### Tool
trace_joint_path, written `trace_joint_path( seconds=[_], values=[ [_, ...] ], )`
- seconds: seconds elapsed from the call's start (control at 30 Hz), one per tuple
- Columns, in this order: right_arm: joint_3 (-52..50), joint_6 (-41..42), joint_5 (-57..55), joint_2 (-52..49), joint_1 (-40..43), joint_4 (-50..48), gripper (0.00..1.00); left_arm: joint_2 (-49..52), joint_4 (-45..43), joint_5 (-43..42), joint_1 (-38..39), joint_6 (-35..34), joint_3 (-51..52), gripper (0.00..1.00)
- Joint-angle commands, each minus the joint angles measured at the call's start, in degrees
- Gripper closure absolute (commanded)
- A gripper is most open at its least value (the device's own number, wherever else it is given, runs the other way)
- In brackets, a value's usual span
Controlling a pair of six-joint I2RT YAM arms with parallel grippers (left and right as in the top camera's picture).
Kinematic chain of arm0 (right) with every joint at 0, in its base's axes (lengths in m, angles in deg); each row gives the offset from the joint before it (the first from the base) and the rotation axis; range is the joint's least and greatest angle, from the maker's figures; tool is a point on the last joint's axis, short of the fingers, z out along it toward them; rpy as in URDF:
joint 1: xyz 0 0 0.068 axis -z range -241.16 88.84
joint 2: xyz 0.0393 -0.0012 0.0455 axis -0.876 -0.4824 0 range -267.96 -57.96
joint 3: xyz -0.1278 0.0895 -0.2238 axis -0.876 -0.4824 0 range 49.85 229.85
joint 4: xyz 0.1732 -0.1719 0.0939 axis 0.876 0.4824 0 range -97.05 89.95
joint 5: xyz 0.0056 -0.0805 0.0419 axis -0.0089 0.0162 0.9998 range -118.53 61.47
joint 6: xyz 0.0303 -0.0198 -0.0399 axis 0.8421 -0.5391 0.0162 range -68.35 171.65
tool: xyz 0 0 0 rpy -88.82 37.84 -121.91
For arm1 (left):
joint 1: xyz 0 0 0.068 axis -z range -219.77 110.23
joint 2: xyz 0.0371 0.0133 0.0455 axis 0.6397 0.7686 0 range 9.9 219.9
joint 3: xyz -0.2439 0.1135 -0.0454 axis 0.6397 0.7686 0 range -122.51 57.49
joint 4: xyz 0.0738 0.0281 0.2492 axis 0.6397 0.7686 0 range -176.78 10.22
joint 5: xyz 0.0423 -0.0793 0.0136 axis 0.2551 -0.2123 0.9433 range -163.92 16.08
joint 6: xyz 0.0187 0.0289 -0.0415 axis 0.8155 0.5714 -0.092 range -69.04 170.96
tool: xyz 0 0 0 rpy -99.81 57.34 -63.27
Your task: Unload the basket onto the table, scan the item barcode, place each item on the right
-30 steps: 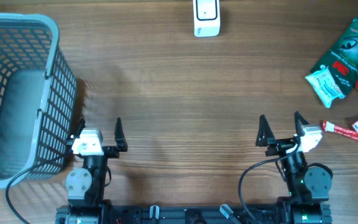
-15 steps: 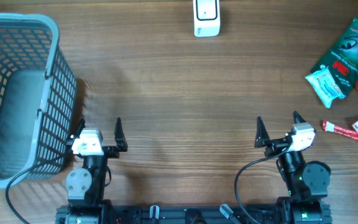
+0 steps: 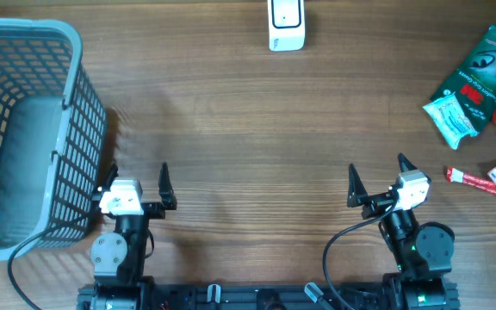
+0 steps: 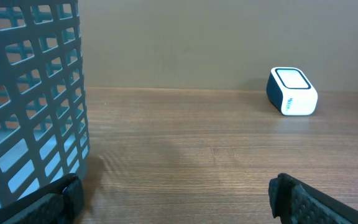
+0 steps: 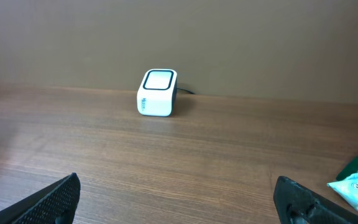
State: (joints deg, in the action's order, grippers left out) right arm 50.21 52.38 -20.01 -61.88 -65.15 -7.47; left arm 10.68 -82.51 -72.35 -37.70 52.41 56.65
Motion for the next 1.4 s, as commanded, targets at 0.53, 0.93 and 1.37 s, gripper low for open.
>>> trace_joint_path(
  seconds=[0.53,0.93,1.37],
  values=[
    [-0.1,-0.7,0.3,3.1,10.1,-0.2,0.00,-0.5,-0.2,-0.7,-0.5,1.1,0.5,0.00],
    [-0.1,-0.7,0.3,3.7,11.2,-0.2,0.00,-0.5,-0.2,-0.7,-0.5,1.1,0.5,0.00],
    [-0.1,-0.7,0.3,3.7,11.2,-0.2,0.00,-0.5,-0.2,-0.7,-0.5,1.1,0.5,0.00]
  ],
)
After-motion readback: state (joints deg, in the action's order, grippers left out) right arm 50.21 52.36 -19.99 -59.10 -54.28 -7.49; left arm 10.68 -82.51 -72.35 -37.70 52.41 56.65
